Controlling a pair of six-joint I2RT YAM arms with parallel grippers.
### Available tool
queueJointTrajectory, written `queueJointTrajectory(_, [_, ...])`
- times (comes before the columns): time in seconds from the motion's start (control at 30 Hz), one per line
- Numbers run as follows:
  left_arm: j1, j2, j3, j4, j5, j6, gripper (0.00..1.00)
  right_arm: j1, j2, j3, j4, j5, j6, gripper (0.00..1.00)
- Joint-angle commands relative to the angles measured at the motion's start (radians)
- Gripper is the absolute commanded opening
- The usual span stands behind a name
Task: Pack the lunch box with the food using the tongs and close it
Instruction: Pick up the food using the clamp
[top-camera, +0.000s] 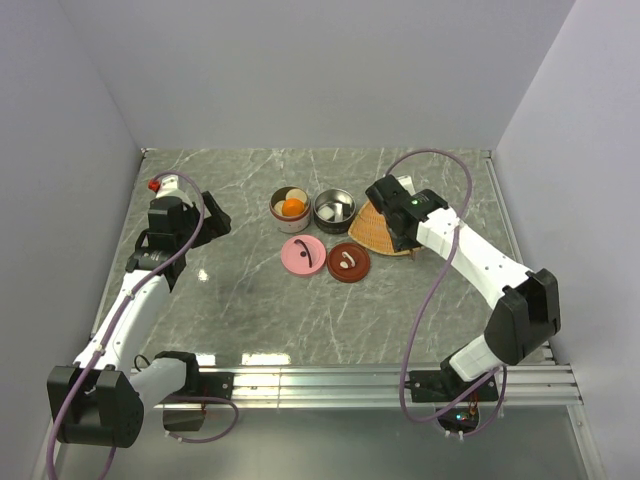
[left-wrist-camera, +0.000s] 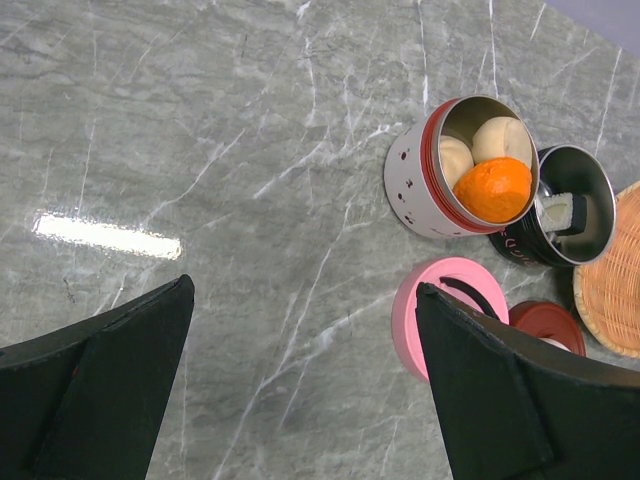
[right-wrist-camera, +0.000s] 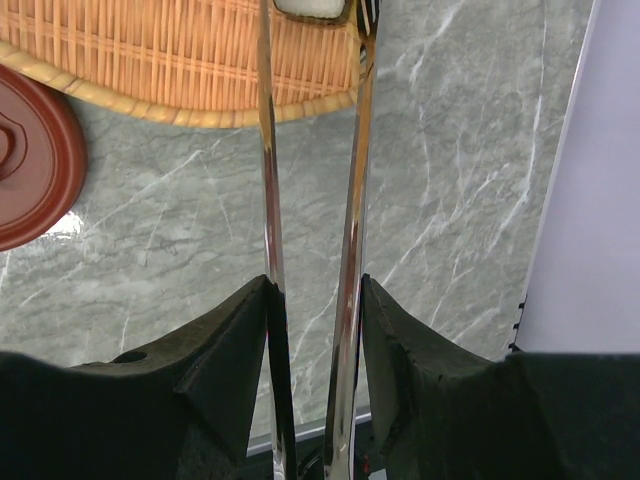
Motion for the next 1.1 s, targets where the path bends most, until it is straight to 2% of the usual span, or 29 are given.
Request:
queueJointTrajectory(0.0, [0.005,-0.018,-0.002,0.041,0.003,0.002,0.99,0.008,0.001,0.020,0.026,0.052,-0.012,0.48])
queueJointTrajectory(0.4, [0.005,-0.018,-0.008,0.047,0.002,0.000,0.99,0.028,0.044,0.023,0.000,0.099,-0.026,0.44])
queueJointTrajectory(0.57, [0.006,-0.018,-0.008,0.048,0.003,0.000,1.00,0.030,0.041,0.028,-0.002,0.086,-0.027,0.30])
queueJointTrajectory(0.73, [0.006,-0.018,-0.007,0.048,0.003,0.000,0.99,0.030,0.038,0.106,-0.017,0.053,-0.027,0.24])
queueJointTrajectory(0.97, [0.005,-0.020,-0.010,0.051,0.003,0.000,0.99,0.028,0.063,0.311,-0.069,0.015,-0.047,0.24])
queueJointTrajectory(1.07, [0.005,-0.021,-0.011,0.051,0.003,-0.001,0.99,0.028,0.083,0.340,-0.080,0.003,-0.049,0.22])
